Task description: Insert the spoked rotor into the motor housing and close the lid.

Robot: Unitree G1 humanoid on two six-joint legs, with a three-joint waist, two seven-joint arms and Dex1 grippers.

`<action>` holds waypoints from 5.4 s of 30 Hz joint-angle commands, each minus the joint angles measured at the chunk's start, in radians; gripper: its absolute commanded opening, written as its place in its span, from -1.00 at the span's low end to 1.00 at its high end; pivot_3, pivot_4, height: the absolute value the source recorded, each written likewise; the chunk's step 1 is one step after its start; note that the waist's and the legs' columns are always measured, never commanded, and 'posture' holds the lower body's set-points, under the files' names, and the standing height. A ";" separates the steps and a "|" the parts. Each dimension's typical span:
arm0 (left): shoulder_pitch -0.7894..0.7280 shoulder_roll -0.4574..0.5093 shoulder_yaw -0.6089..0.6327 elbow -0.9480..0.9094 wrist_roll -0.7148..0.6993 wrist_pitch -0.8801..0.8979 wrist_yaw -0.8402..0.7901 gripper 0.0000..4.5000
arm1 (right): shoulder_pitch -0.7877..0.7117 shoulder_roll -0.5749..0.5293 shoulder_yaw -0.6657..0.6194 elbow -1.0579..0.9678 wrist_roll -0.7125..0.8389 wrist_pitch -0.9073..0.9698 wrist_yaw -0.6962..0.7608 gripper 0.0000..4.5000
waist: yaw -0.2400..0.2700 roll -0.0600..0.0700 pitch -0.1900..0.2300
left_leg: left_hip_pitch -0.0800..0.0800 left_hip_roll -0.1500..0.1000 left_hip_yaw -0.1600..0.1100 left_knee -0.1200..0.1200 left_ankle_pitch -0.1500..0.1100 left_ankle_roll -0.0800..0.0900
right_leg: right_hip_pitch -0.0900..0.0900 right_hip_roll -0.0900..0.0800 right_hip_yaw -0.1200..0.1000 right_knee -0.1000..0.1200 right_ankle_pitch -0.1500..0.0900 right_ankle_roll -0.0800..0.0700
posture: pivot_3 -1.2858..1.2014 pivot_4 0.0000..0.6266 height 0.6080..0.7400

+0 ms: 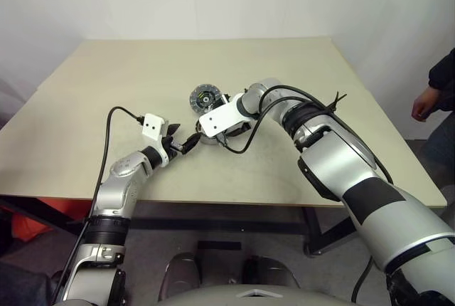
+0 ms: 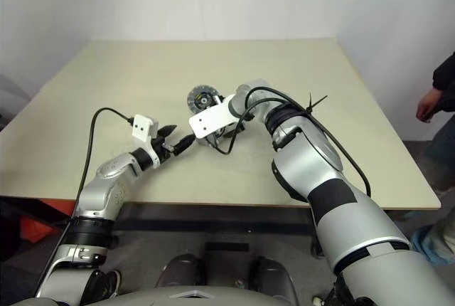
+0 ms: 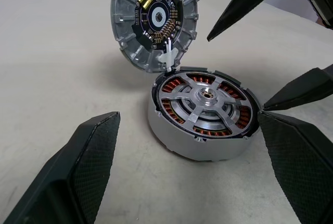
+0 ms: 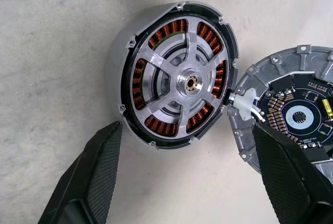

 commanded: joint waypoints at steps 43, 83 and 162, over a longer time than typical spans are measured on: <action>-0.018 0.018 0.012 -0.012 0.005 -0.027 0.014 1.00 | -0.050 -0.001 -0.016 -0.008 0.003 -0.003 -0.023 -0.49 | -0.023 0.000 0.000 | -0.005 0.000 0.002 0.000 0.000 0.000 | -0.007 0.000 0.001 0.001 0.001 -0.002 | 0.03 -1.00 1.00; 0.025 0.017 0.018 -0.055 -0.001 -0.021 0.044 1.00 | -0.019 0.071 0.084 -0.009 -0.071 -0.080 0.066 1.00 | -0.025 0.000 0.000 | -0.011 0.001 0.001 0.002 0.000 0.000 | -0.009 0.000 0.001 0.003 0.002 -0.003 | 0.03 -1.00 1.00; -0.098 0.021 0.025 -0.032 -0.044 0.071 0.008 1.00 | 0.064 -0.056 -0.628 -0.180 0.598 0.358 -0.112 1.00 | 0.010 0.000 0.000 | -0.014 0.001 0.001 0.005 0.000 0.003 | -0.013 0.000 0.001 0.004 0.002 -0.003 | 0.03 -1.00 1.00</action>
